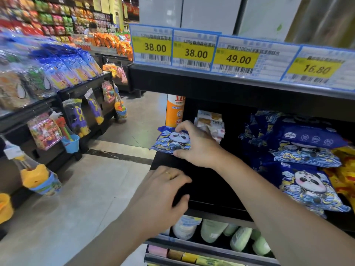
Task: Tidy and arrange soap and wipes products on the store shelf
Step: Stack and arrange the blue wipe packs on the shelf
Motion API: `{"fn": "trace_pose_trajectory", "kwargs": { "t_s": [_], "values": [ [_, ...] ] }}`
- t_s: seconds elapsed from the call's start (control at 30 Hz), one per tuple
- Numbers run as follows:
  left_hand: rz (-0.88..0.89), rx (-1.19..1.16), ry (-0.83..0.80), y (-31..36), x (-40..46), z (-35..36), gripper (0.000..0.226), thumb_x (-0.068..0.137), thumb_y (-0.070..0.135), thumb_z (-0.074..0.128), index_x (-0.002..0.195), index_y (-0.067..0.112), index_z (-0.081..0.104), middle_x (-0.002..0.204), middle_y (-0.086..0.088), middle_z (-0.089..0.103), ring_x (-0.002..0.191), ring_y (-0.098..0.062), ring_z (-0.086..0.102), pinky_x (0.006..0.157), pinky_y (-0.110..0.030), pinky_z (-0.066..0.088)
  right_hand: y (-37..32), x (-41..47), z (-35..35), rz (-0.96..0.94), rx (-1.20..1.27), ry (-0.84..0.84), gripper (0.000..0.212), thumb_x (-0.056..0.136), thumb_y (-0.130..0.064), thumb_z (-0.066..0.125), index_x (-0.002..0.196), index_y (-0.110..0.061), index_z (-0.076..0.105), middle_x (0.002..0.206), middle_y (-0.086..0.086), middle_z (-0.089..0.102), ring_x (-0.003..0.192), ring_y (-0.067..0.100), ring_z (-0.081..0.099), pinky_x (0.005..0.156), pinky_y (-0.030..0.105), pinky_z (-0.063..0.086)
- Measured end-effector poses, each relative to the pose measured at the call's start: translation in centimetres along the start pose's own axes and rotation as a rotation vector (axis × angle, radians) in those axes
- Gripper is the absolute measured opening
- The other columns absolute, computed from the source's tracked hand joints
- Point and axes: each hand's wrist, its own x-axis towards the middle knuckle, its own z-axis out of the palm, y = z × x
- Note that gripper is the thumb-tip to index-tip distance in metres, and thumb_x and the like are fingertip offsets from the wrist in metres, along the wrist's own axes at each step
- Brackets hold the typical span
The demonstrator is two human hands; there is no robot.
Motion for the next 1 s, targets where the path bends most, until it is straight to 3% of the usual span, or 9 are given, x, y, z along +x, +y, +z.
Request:
{"fn": "trace_pose_trajectory", "kwargs": {
  "t_s": [0.17,0.27,0.33,0.4,0.53,0.63,0.77,0.87,1.0],
  "values": [
    [-0.01,0.001,0.01,-0.5,0.6,1.4,0.045,0.094,0.055,0.041,0.132,0.041,0.062,0.133,0.024,0.055,0.124,-0.009,0.046,0.103,-0.029,0.037,-0.1,0.7,2.6,-0.032,-0.076,0.028,0.061,0.078,-0.036,0.084,0.121,-0.043,0.041,0.091,-0.026,0.024,0.105,0.013,0.033,0.089,0.033,0.038],
    [-0.012,-0.026,0.018,-0.9,0.4,1.6,0.045,0.094,0.057,0.039,0.13,0.042,0.062,0.132,0.025,0.054,0.122,-0.008,0.045,0.101,-0.028,0.037,0.4,1.1,3.2,-0.056,-0.077,0.013,0.058,0.081,-0.035,0.081,0.125,-0.039,0.044,0.09,-0.03,0.028,0.113,0.016,0.034,0.089,0.031,0.033],
    [-0.01,-0.034,0.02,-1.1,0.5,1.6,0.046,0.094,0.058,0.038,0.13,0.043,0.061,0.132,0.026,0.053,0.122,-0.007,0.044,0.102,-0.027,0.036,0.7,1.3,3.3,-0.05,-0.056,-0.011,0.056,0.084,-0.033,0.079,0.13,-0.036,0.046,0.099,-0.029,0.041,0.124,0.017,0.033,0.09,0.029,0.032],
    [-0.014,-0.035,0.012,-1.1,0.5,1.5,0.047,0.093,0.058,0.037,0.131,0.043,0.06,0.133,0.027,0.052,0.122,-0.006,0.043,0.103,-0.028,0.036,0.9,1.4,3.4,-0.031,-0.052,-0.014,0.056,0.086,-0.033,0.078,0.133,-0.035,0.046,0.12,-0.016,0.053,0.129,0.018,0.032,0.092,0.029,0.032],
    [-0.019,-0.042,0.009,-0.9,0.5,1.5,0.043,0.094,0.056,0.042,0.131,0.043,0.06,0.133,0.027,0.052,0.121,-0.007,0.043,0.103,-0.03,0.038,0.5,1.1,2.9,0.0,-0.09,-0.045,0.059,0.087,-0.035,0.077,0.138,-0.036,0.046,0.137,-0.008,0.05,0.13,0.019,0.034,0.094,0.031,0.036],
    [-0.027,-0.044,0.022,-0.8,0.9,1.6,0.043,0.091,0.056,0.045,0.127,0.042,0.062,0.126,0.025,0.054,0.116,-0.008,0.044,0.101,-0.03,0.039,-0.1,0.0,1.6,-0.004,-0.11,-0.056,0.064,0.086,-0.037,0.077,0.143,-0.035,0.047,0.143,-0.009,0.045,0.132,0.019,0.033,0.104,0.031,0.036],
    [-0.019,-0.1,0.054,0.5,2.6,1.5,0.042,0.086,0.051,0.05,0.121,0.036,0.069,0.117,0.017,0.064,0.108,-0.014,0.052,0.096,-0.037,0.044,-0.7,-3.4,-1.6,-0.031,-0.067,0.04,0.046,0.09,-0.031,0.071,0.133,-0.036,0.056,0.136,-0.009,0.049,0.13,0.018,0.035,0.107,0.034,0.038],
    [0.026,-0.125,0.066,2.5,3.9,2.1,0.036,0.086,0.044,0.054,0.114,0.03,0.071,0.111,0.01,0.068,0.101,-0.02,0.055,0.087,-0.041,0.046,-0.6,-7.2,-4.1,-0.077,0.004,0.125,0.037,0.092,-0.027,0.07,0.128,-0.031,0.063,0.126,-0.006,0.059,0.123,0.015,0.049,0.104,0.034,0.044],
    [0.088,-0.156,0.064,5.3,5.0,3.6,0.037,0.084,0.045,0.045,0.105,0.028,0.072,0.099,0.008,0.065,0.091,-0.024,0.056,0.078,-0.042,0.048,0.7,-13.1,-6.8,-0.084,0.097,0.254,0.024,0.094,-0.022,0.069,0.117,-0.029,0.07,0.112,-0.018,0.064,0.107,-0.001,0.056,0.094,0.019,0.048]
  ]
}}
